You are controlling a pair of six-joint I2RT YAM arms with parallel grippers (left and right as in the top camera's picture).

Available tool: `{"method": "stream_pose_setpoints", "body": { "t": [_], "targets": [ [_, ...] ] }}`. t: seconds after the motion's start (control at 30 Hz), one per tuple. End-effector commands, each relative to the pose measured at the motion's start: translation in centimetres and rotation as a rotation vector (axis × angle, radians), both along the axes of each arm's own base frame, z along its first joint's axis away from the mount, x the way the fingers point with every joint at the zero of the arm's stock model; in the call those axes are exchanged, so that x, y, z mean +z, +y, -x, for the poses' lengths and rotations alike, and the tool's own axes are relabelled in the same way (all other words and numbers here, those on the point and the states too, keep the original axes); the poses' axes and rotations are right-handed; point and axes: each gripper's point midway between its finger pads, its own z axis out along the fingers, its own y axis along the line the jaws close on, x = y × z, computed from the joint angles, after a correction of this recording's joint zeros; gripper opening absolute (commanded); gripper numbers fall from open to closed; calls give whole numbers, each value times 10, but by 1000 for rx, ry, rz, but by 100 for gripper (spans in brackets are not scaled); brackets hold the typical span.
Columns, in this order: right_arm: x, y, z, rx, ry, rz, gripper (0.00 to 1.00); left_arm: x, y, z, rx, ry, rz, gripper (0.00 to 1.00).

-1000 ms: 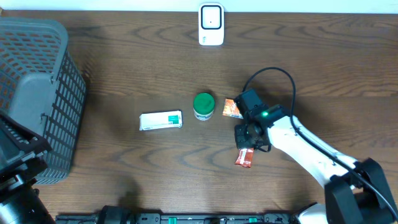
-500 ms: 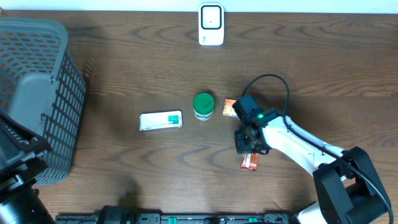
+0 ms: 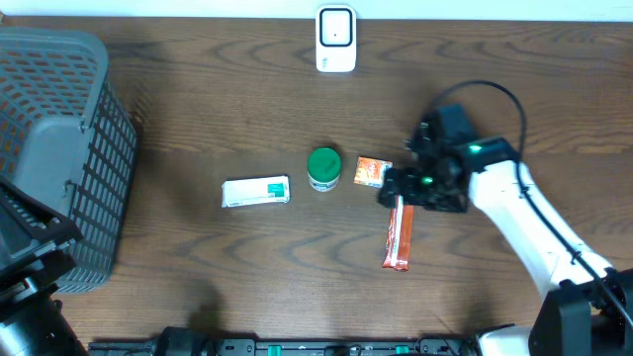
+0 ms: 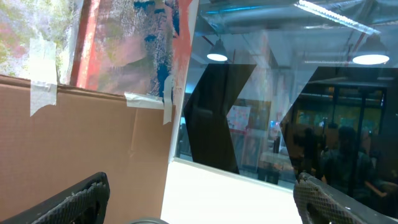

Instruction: Scan the item barcode

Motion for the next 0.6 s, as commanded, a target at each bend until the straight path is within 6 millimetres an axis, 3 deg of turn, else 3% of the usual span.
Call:
{"method": "stream_pose_setpoints", "body": {
  "t": [0.0, 0.17, 0.3, 0.57],
  "targets": [
    [-23, -18, 19, -31, 84, -67, 98, 4, 3, 6, 17, -11, -1, 95],
    [-50, -28, 31, -88, 98, -175, 88, 4, 3, 6, 17, -11, -1, 95],
    [-68, -29, 38, -106, 83, -211, 94, 4, 3, 6, 17, -11, -1, 95],
    [-92, -29, 56, -166, 123, -212, 95, 4, 3, 6, 17, -11, 0, 95]
  ]
}}
